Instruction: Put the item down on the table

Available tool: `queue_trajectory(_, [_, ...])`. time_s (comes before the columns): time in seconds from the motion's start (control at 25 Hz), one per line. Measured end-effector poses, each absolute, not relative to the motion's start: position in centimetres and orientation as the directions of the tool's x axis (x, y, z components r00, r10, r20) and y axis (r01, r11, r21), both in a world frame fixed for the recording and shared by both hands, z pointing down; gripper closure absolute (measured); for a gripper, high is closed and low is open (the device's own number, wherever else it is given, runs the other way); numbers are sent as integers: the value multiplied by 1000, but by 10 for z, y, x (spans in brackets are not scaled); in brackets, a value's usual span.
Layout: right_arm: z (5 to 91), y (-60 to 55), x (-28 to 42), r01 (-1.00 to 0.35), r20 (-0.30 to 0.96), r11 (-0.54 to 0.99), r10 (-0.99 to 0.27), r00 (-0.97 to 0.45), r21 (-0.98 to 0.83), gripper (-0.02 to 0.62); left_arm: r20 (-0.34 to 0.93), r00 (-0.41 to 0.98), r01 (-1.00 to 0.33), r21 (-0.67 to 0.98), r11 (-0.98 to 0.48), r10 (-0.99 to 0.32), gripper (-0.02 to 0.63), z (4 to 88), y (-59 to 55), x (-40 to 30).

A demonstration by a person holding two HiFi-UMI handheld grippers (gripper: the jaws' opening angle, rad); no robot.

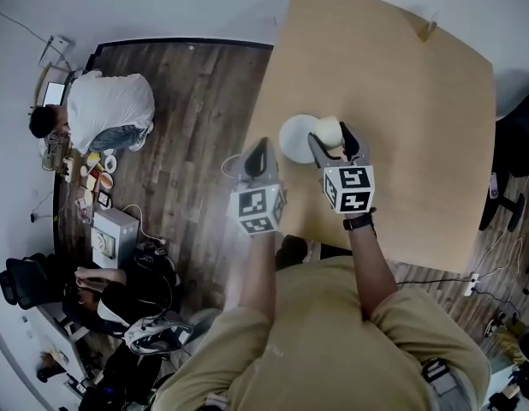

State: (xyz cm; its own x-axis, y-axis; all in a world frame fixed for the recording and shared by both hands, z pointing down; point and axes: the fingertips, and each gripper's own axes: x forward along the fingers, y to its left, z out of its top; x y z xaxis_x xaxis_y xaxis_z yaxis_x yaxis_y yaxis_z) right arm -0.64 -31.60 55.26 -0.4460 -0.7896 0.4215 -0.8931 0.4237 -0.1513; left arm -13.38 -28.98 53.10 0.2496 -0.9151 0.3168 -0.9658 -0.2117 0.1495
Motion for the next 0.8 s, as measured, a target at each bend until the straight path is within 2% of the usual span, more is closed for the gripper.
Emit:
queue_trajectory(0.52, [643,-332,-43,-847,537,501,-672,-510,-177,272,478,248,-966,188,-178,-843,603,616,-298,-129])
queue_trajectory(0.8, [691,-338,-53,-847,610,507,-624,-488,-159,272,518,248,-965,209,-159,-818,603,645,-302,-129])
